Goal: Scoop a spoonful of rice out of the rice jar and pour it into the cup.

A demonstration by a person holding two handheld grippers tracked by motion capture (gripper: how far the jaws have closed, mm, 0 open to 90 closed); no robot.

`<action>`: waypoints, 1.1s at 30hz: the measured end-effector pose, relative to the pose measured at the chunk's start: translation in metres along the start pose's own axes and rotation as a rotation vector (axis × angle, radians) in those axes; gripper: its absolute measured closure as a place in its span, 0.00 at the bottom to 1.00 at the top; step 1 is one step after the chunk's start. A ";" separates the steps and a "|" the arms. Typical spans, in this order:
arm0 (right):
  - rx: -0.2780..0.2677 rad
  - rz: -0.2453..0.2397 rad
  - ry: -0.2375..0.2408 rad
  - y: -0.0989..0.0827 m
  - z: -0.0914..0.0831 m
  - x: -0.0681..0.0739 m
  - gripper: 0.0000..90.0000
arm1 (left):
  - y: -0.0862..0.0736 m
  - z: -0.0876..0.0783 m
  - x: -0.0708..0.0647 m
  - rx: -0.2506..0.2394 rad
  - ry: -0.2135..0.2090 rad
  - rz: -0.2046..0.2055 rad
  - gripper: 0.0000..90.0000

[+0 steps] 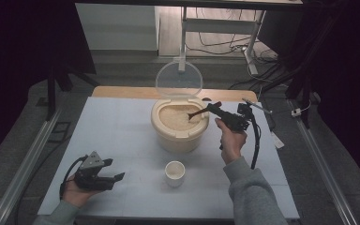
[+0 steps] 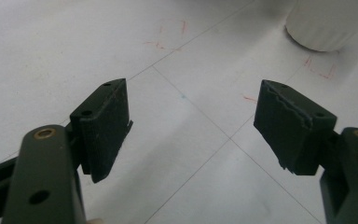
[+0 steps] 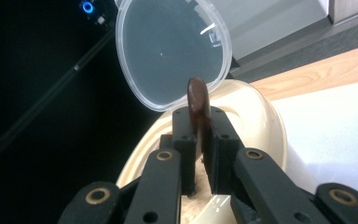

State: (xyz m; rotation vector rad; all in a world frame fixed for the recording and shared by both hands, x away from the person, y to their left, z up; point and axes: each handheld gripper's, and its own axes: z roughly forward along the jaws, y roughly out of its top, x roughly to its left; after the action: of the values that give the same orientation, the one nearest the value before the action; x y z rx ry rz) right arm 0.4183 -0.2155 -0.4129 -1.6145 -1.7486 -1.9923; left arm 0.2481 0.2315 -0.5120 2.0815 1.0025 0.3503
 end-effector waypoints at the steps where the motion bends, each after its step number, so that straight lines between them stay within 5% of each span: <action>1: 0.001 0.010 0.005 0.001 -0.001 -0.001 0.93 | 0.000 0.000 0.000 0.000 0.000 0.000 0.29; 33: -0.047 0.206 0.086 0.011 -0.020 -0.018 0.93 | 0.000 0.001 -0.001 0.006 0.006 0.011 0.29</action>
State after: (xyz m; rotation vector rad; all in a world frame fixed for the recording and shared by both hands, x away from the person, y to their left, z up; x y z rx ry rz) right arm 0.4201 -0.2447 -0.4139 -1.6216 -1.4520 -1.9880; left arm 0.2483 0.2298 -0.5126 2.0933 0.9978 0.3597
